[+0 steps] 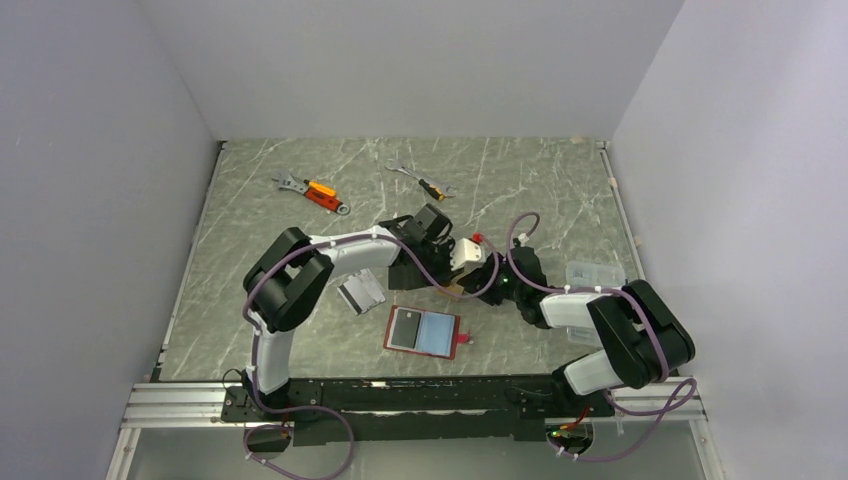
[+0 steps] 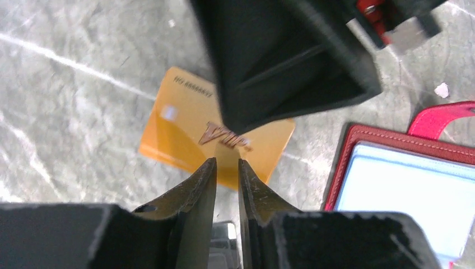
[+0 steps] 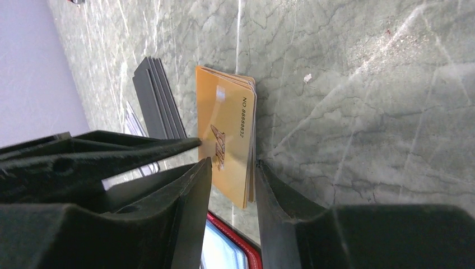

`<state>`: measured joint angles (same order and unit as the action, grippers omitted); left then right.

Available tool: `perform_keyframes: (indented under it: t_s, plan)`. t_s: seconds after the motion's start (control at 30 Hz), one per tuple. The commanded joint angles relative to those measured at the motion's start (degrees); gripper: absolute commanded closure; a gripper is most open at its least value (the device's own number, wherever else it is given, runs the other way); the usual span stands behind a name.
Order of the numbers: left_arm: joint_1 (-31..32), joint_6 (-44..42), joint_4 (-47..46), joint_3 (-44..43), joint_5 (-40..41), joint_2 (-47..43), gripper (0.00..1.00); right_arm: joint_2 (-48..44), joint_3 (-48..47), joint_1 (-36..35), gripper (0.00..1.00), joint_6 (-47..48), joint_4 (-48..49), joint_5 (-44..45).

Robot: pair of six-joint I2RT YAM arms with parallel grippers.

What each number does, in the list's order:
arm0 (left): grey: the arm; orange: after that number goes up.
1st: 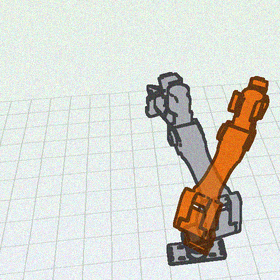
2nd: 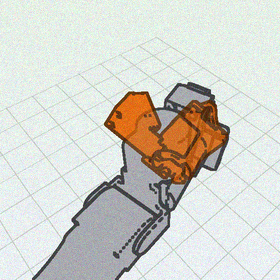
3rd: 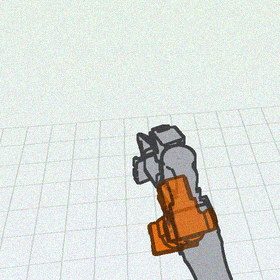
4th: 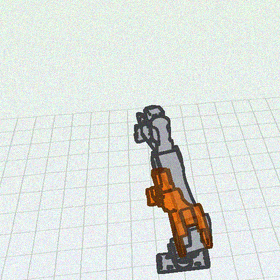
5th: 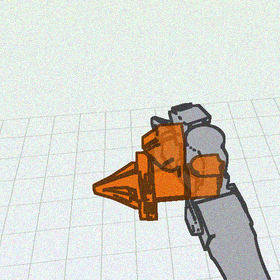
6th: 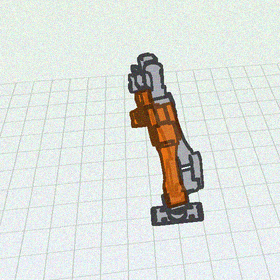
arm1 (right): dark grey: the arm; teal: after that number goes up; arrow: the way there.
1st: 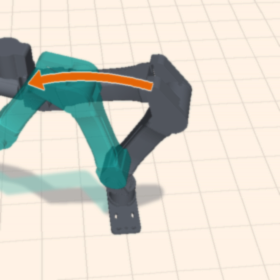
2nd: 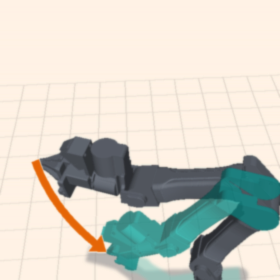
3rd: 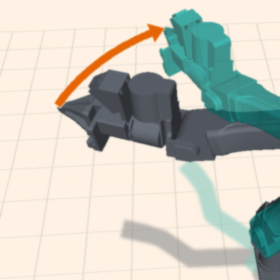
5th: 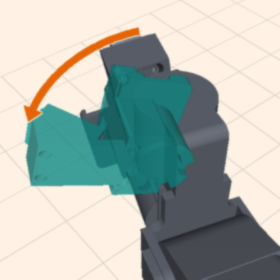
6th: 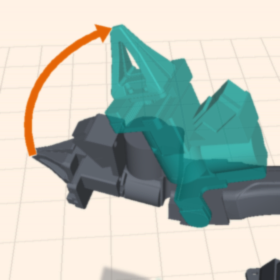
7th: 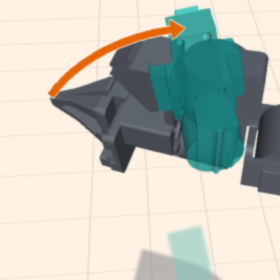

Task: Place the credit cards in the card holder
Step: Pick up the credit card from the center of the board.

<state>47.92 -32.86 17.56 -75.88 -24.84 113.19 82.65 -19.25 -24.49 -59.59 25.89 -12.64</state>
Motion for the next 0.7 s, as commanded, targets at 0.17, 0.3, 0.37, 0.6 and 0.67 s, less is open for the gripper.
perform_keyframes:
  t_s: [0.17, 0.3, 0.37, 0.6, 0.67]
  plan:
    - [-2.41, 2.48, -3.20, -0.73, 0.72, -3.54, 0.72, 0.88, 0.36, -0.84, 0.62, 2.11, -11.35, 6.36]
    - [-1.62, 3.15, -5.70, -0.33, 5.05, -1.47, 0.72, 0.13, 0.61, -1.08, 0.62, 1.92, -12.05, 7.16]
    - [-0.56, 2.33, -6.29, -0.19, 7.13, -0.29, 0.72, -0.17, 0.67, -1.07, 0.62, 1.77, -12.34, 7.43]
    - [0.63, 0.80, -6.91, 0.61, 10.53, 2.25, 0.74, -1.98, 0.98, -1.06, 0.62, 1.64, -13.52, 8.31]
    - [0.78, 0.90, -6.27, 0.45, 10.82, 2.64, 0.74, -2.38, 0.84, -1.12, 0.61, 1.62, -13.87, 8.59]
